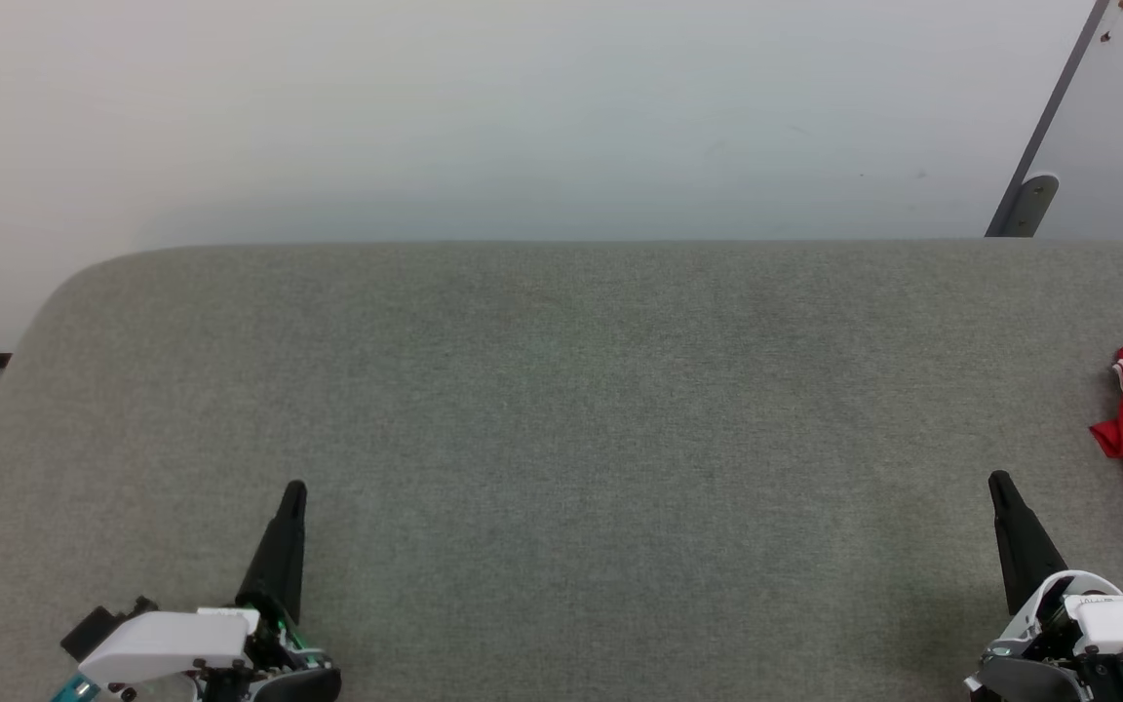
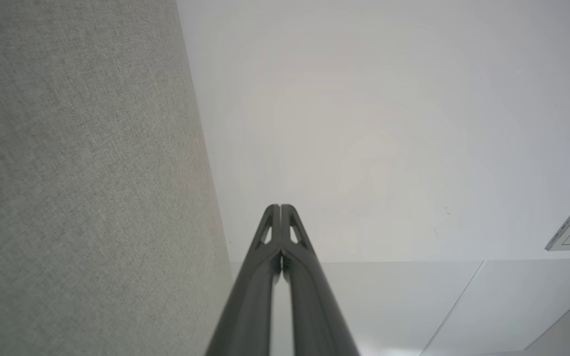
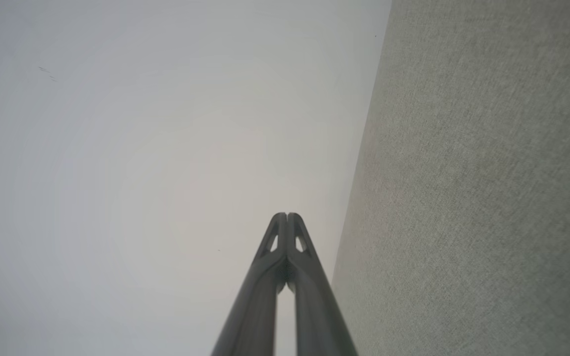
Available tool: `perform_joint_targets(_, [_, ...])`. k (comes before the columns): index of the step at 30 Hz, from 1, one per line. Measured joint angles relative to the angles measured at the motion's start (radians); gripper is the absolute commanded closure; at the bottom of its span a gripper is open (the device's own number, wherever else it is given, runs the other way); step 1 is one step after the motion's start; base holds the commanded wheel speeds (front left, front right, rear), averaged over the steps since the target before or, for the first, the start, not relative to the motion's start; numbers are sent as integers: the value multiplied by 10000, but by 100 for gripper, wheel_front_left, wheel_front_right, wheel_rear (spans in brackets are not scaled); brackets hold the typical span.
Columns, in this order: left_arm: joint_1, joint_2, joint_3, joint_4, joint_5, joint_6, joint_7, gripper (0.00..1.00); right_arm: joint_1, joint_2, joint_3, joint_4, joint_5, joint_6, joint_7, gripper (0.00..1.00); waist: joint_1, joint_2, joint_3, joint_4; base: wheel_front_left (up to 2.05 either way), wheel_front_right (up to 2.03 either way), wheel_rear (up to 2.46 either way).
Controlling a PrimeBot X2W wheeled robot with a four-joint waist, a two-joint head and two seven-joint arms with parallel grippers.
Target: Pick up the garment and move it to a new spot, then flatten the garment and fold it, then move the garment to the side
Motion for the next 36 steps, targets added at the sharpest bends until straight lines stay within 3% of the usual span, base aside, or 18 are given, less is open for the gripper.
perform_joint_targets(36, [-1, -6, 2, 0, 0, 0, 0, 100, 0, 0, 0, 0, 0, 0, 0, 100, 0, 0, 0, 0, 0, 0, 0])
